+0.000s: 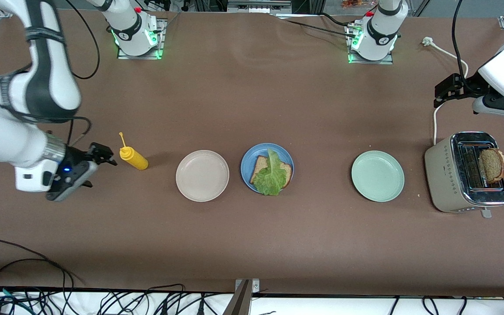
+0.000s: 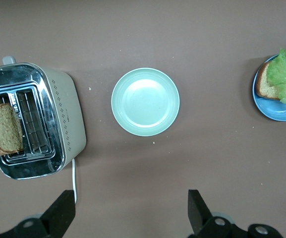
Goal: Make sandwich in blue plate with both arms
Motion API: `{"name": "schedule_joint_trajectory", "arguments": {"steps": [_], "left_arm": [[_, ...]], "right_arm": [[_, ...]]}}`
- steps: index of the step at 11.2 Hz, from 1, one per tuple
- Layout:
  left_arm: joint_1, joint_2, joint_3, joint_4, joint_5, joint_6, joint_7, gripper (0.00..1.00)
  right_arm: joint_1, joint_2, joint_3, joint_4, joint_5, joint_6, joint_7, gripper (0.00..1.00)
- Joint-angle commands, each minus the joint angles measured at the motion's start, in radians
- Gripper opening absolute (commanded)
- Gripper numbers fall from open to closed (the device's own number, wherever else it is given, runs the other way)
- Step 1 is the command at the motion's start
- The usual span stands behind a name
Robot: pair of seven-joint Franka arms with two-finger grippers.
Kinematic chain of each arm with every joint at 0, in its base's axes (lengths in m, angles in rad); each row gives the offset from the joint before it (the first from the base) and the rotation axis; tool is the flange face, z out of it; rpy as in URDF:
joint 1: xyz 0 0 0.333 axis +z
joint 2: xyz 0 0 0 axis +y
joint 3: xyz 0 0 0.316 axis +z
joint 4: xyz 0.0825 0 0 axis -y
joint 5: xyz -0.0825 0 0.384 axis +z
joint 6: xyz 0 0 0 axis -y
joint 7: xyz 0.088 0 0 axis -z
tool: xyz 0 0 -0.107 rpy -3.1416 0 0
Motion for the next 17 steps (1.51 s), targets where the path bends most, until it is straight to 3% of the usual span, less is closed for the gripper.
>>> {"name": "schedule_joint_trajectory", "arguments": {"steps": [1, 7, 10, 14, 16, 17], "left_arm": [[0.001, -0.005, -0.003, -0.001, 0.019, -0.005, 0.006, 1.00], [0.001, -0.005, -0.003, -0.001, 0.019, -0.005, 0.006, 1.00], [0.001, -0.005, -0.001, -0.001, 0.019, -0.005, 0.006, 1.00], [0.001, -0.005, -0.003, -0.001, 0.019, -0.005, 0.006, 1.00], [0.001, -0.005, -0.003, -0.001, 0.019, -0.005, 0.006, 1.00], [0.001, -0.005, -0.003, -0.001, 0.019, -0.005, 0.006, 1.00]], "right_arm": [[-0.102, -0.032, 0.011, -0.030, 0.085, -0.058, -0.096, 1.00], [-0.151, -0.036, -0.003, -0.008, 0.223, -0.185, -0.205, 1.00], [-0.151, -0.111, 0.005, -0.057, 0.225, -0.192, -0.188, 1.00], [-0.151, -0.329, 0.034, -0.325, 0.226, -0.106, -0.181, 1.00], [-0.148, -0.441, 0.054, -0.489, 0.226, 0.007, -0.188, 1.00], [-0.148, -0.454, 0.059, -0.539, 0.228, 0.044, -0.199, 1.00]]}}
